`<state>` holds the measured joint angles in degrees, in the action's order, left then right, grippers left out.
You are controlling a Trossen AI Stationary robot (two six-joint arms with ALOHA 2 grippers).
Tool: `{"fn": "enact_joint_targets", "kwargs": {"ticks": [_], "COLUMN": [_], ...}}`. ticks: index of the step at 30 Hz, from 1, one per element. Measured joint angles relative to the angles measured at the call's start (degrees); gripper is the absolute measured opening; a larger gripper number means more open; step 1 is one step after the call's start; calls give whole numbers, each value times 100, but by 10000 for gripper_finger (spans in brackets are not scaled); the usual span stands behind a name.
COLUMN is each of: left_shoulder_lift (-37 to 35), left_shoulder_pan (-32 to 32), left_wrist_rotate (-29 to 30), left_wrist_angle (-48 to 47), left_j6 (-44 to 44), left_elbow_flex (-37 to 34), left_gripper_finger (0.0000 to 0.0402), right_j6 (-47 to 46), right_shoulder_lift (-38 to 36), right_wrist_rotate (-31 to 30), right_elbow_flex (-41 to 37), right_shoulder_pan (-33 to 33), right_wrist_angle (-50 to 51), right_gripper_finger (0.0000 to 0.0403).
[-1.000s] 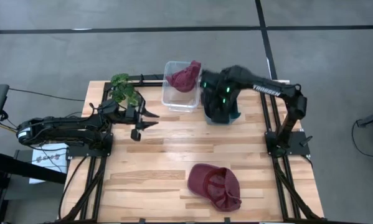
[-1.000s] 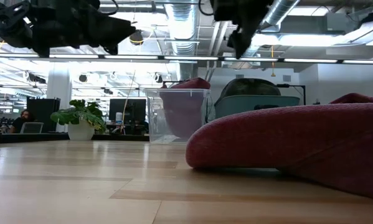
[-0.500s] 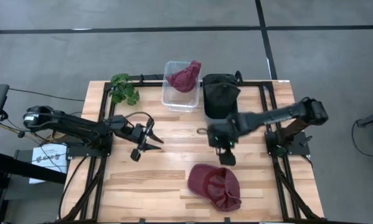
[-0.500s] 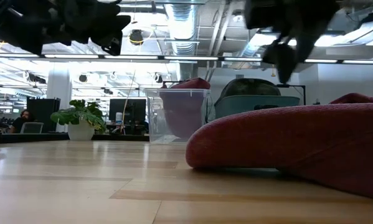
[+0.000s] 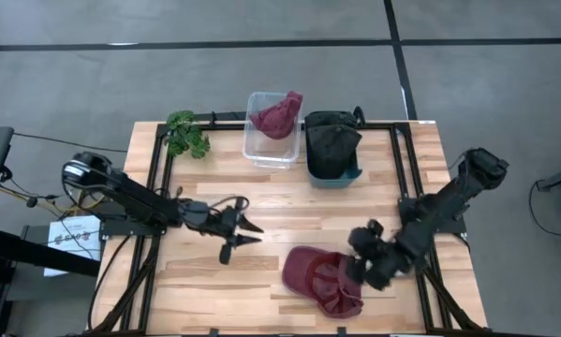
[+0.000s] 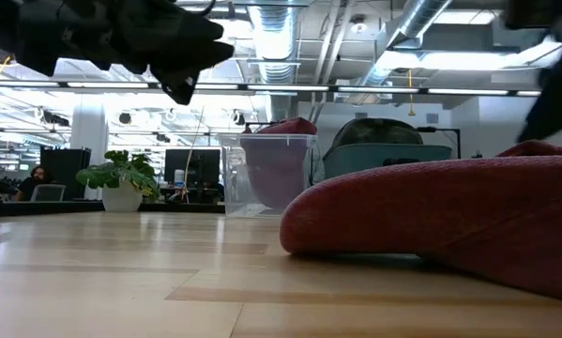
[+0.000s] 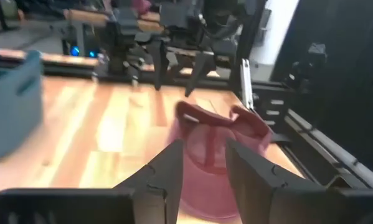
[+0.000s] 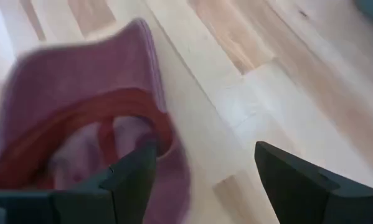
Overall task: Pick & Place hat
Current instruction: Put the red cap into the transparent bin
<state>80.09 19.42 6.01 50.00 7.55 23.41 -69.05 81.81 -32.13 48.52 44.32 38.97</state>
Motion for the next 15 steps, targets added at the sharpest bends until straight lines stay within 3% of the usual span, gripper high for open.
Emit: {"fn": "enact_joint_targets", "kwargs": {"ticks": [4,15], "left_shoulder_lift": [534,1587], "left_shoulder_pan": [190,171], "left_wrist_rotate": [-7,502], "left_wrist_angle": [13,3], "left_j6": [174,899], "left_elbow_flex": [382,1056], "left_gripper_finger": [117,117], "right_j6": [-1243,-3264], "right_shoulder_lift": [352,1661], "right_wrist_rotate": [-691,-525], "right_elbow_flex": [-58,-59], "right_shoulder_pan": [750,1720], "right_wrist_angle": [-157,-196], "right_gripper_finger": [265,265]}}
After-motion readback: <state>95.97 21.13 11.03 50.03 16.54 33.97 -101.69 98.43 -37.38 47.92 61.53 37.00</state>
